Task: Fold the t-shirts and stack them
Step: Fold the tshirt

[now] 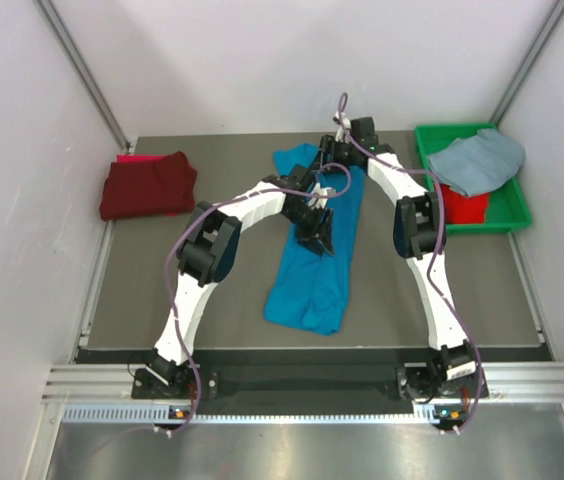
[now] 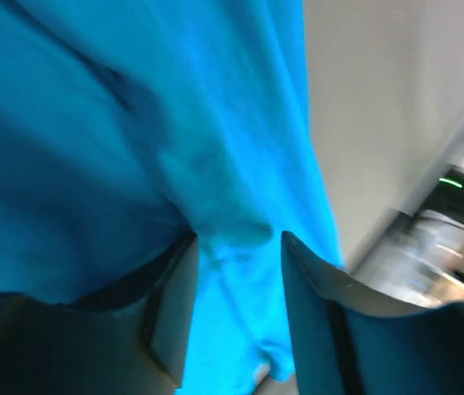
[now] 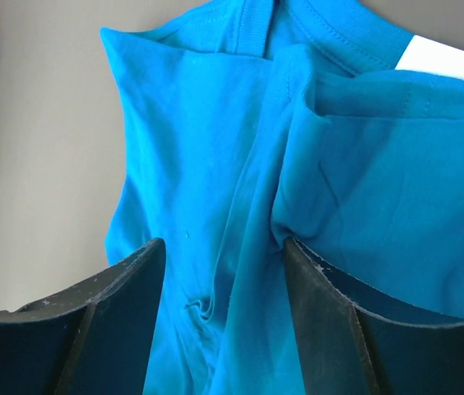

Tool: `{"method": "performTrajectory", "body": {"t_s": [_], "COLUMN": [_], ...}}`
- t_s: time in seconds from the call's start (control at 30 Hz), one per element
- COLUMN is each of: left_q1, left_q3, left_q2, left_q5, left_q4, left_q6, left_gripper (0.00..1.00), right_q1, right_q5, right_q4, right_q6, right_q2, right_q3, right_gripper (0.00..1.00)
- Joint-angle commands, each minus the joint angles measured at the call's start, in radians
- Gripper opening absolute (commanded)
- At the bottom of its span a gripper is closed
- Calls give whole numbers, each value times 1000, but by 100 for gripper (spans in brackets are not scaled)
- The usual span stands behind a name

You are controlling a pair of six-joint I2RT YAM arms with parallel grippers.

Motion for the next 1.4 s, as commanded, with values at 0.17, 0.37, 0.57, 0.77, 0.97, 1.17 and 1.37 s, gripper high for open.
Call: {"method": "performTrajectory", "body": {"t_s": [0.17,0.37,0.57,0.77,0.97,1.17,1.37], "left_q1": [31,31,-6,-23,-21,-21,-21], "left_q3": [129,132,111,-58,-242,-415,-460], "left_q2": [-205,-320,-345,-435,-518,-569,-535], "left_q5": [-518,-488,-409,-459,-486,-495,-463], "left_q4": [-129,-151,-203,-232,-246,-270,-298], "left_q6": [239,334,345,354,314,293,293], "left_gripper": [63,61,52,52,52,53,55], "right_q1": [6,-6,-24,-41,-54,-60,-60], "right_q5": [39,70,108,149,159,156,151], "right_q4": [-59,-88,-102,-117,-125,-126,-112], "right_q6": [-136,-196,-210,-218,-219,-213,-187], "right_q2": [-146,-275,-278,-260,-244,-217,-174], "right_q3": [7,-81,-78,-84,-99,-98,-81], "right_gripper": [61,62,63,63,63,63,63]}}
